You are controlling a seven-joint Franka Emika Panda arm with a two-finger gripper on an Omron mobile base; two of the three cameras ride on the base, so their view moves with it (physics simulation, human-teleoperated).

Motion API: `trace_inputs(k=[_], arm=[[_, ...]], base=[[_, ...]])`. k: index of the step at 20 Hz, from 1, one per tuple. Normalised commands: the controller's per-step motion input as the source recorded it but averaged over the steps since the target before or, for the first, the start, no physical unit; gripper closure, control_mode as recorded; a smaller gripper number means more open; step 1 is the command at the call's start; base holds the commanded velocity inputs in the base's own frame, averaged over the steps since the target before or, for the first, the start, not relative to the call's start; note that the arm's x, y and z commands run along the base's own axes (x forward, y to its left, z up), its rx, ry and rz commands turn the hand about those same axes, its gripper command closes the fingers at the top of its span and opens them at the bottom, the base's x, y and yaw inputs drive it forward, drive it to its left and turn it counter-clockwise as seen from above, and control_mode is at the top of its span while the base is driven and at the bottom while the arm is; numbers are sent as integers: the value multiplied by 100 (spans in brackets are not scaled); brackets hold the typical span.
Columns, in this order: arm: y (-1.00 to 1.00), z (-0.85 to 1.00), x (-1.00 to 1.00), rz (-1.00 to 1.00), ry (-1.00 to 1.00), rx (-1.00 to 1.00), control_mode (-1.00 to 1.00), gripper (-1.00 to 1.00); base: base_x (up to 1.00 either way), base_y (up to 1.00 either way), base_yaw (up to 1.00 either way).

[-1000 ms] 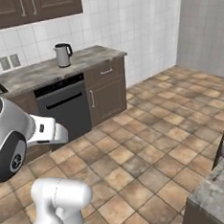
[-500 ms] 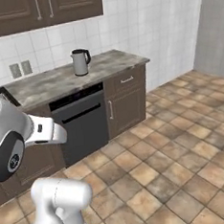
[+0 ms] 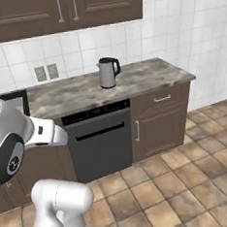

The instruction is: Navigate to the dishwasher.

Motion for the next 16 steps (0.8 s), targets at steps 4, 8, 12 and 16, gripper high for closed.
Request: trace_inputs(k=[4,8,12,16], arm=[[0,0,0,0,0,0,100,-100],[0,0,0,0,0,0,100,-100],[0,0,0,0,0,0,100,-100],[0,0,0,0,0,0,100,-100]], base=[[100,-25,48],[100,-19,47],[100,-31,48],[100,-62,48]])
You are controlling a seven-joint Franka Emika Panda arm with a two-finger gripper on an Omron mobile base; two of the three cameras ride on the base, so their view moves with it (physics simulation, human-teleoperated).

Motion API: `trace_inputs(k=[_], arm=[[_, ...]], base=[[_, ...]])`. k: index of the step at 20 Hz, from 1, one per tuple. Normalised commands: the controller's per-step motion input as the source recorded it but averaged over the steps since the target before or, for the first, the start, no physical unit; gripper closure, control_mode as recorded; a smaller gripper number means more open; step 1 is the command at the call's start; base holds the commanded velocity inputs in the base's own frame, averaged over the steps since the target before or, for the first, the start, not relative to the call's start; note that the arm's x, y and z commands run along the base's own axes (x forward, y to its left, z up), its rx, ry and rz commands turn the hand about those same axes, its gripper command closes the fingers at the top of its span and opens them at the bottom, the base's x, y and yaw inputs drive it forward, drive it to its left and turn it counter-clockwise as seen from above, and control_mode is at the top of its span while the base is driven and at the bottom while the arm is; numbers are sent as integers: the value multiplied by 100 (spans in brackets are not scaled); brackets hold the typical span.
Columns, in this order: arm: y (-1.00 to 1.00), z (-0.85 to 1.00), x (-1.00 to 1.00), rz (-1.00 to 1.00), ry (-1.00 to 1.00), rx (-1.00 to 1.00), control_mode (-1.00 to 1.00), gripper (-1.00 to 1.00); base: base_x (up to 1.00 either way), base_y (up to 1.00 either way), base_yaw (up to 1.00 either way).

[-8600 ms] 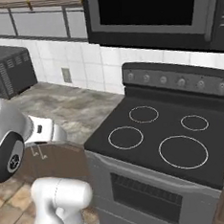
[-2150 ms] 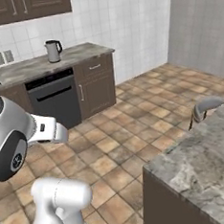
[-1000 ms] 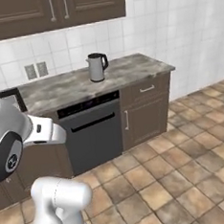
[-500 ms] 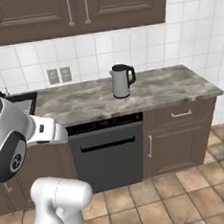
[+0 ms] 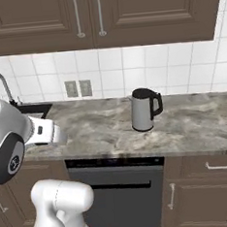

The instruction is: Navigate to the dishwasher.

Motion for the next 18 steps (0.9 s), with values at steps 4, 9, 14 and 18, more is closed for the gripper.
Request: trace_inputs(k=[4,9,14,18], arm=[[0,0,0,0,0,0,100,-100],[0,0,0,0,0,0,100,-100],[0,0,0,0,0,0,100,-100],[0,0,0,0,0,0,100,-100]], base=[[70,-88,37],[80,-44,21],[100,-4,13],[99,-40,47]])
